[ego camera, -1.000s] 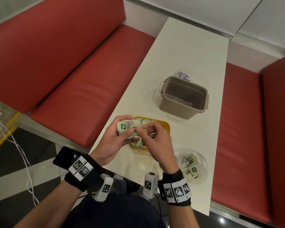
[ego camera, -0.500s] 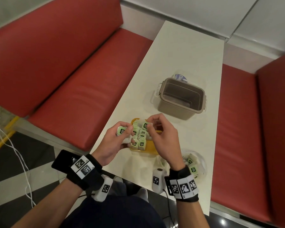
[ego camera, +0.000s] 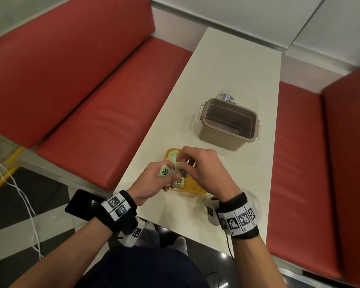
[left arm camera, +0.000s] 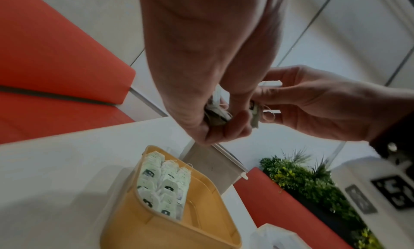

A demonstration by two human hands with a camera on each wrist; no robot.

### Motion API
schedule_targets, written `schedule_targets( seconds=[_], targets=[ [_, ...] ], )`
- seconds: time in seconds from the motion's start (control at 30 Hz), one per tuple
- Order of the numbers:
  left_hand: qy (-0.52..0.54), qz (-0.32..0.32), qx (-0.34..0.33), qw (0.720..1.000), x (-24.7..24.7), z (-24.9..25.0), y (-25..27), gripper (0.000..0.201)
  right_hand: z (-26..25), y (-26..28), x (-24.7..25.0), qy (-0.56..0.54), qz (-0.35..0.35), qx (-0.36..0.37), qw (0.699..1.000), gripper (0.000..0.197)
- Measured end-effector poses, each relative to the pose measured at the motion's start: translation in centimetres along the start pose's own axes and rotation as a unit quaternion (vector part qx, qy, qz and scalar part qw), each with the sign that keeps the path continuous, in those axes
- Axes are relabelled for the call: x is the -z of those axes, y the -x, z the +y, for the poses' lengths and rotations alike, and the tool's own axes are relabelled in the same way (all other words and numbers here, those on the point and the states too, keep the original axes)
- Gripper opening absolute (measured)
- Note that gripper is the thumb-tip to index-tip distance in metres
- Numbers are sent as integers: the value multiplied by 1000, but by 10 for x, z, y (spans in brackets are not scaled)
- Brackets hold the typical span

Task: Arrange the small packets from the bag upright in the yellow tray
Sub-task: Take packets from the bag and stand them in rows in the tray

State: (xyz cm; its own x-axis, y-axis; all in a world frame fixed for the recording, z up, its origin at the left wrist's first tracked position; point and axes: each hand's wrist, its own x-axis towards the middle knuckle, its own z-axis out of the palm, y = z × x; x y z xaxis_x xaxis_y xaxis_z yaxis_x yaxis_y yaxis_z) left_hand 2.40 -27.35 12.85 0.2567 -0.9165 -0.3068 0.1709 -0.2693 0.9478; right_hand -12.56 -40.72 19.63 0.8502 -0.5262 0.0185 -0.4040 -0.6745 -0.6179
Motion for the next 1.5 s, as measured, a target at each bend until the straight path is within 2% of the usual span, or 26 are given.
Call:
schedule_targets(
  seconds=[0.1,0.23,0.33,0.53,0.6,0.67,0.73,0.8,0.9,1.03,1.13,1.4,1.5],
  targets=[
    [46,34,-2,998,-4,0,-2,20,-1,4,-1,-76,71,-43,994,16],
    [68,29,-6,997,-6,2,0,6,4,11,-1,-78,80,-58,992,6],
    [43,11,-16,999,-9,1,2,20,4,13,-2,-84,87,-58,991,5],
    [38,35,1,999,-13,-2,0,20,13,17,-7,-136,94,-82,983,8],
    [36,50,15,998,-13,-2,0,19,23,18,-10,-164,103,-110,975,8],
    [35,63,22,997,-11,-4,-1,17,37,18,-15,-180,147,-153,961,8],
    [38,80,31,996,-7,-8,0,16,52,16,-21,-166,203,-205,943,8],
    [49,105,47,992,-2,-13,0,19,67,13,-32,-147,227,-259,927,9],
    [69,123,70,988,3,-19,2,20,87,5,-59,-106,179,-305,929,10],
    [71,116,80,987,9,-22,6,18,94,-7,-93,-29,82,-336,938,16],
    [77,111,83,987,11,-23,10,18,97,-14,-106,-5,48,-343,938,20],
    [126,91,93,984,16,-18,14,25,111,-19,-127,-38,89,-375,922,27],
    [130,90,93,983,18,-16,14,25,115,-16,-135,-36,88,-367,925,44]
  ],
)
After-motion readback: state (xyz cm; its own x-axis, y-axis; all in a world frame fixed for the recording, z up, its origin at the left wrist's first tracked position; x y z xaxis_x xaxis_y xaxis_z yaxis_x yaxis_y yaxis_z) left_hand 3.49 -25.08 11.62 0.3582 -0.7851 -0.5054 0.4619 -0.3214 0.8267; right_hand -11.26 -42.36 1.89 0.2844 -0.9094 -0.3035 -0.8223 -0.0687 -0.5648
